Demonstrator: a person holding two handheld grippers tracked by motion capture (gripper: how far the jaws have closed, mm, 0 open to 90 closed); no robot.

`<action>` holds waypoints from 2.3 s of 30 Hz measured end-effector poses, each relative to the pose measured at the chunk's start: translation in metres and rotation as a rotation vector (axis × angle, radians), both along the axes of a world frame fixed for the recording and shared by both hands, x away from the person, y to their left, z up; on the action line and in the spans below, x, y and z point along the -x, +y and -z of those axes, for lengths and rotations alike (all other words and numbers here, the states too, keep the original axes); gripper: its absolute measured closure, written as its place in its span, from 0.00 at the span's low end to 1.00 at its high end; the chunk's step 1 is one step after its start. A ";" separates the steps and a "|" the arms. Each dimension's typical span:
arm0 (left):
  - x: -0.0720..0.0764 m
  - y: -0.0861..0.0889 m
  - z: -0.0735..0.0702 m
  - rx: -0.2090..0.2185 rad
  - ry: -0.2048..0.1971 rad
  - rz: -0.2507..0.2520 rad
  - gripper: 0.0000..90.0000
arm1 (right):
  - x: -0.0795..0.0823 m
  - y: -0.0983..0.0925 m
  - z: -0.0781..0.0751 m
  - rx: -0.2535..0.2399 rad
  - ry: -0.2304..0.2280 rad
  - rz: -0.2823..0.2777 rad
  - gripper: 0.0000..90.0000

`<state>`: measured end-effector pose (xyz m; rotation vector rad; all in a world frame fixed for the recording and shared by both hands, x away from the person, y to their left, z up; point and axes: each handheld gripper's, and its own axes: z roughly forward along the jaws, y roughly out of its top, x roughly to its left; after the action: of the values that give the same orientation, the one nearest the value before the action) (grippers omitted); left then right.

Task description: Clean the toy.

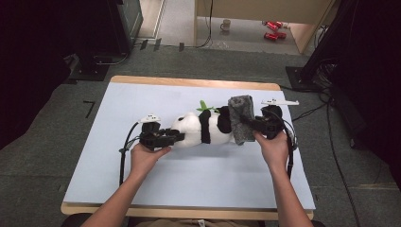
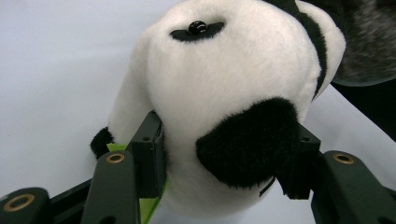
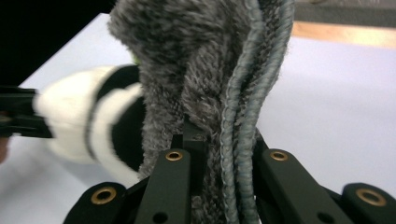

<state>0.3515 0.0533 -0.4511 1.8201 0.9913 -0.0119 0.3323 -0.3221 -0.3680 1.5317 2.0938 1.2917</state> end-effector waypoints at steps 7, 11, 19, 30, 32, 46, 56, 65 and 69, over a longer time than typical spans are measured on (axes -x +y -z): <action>0.001 -0.004 -0.004 0.004 0.008 0.005 0.50 | 0.008 0.031 -0.021 -0.016 -0.048 -0.104 0.89; 0.005 -0.008 -0.008 -0.011 0.001 0.008 0.50 | 0.007 0.052 -0.021 -0.023 -0.044 -0.162 0.89; 0.023 -0.015 -0.014 -0.042 -0.029 0.003 0.50 | 0.005 0.098 -0.008 0.002 -0.016 -0.281 0.89; 0.023 -0.012 -0.005 -0.067 -0.019 0.003 0.50 | -0.006 0.121 0.021 0.040 0.009 -0.347 0.88; 0.020 -0.009 -0.004 -0.058 -0.017 0.005 0.51 | -0.009 0.114 0.022 0.054 0.009 -0.321 0.88; 0.002 -0.001 -0.002 -0.010 0.009 0.033 0.51 | -0.013 0.055 0.013 0.013 0.014 -0.153 0.89; 0.002 -0.004 -0.006 -0.053 -0.016 0.056 0.51 | -0.009 0.018 0.017 -0.014 0.015 -0.075 0.89; -0.012 0.007 -0.006 -0.030 0.028 0.042 0.51 | -0.015 -0.016 0.033 0.028 0.084 0.026 0.89; -0.015 0.007 -0.006 -0.026 0.021 0.052 0.52 | -0.011 -0.030 0.030 -0.045 0.079 0.041 0.89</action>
<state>0.3662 0.0601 -0.4450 1.8727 0.9625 -0.0511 0.3435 -0.3525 -0.3982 1.6612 2.0815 1.2923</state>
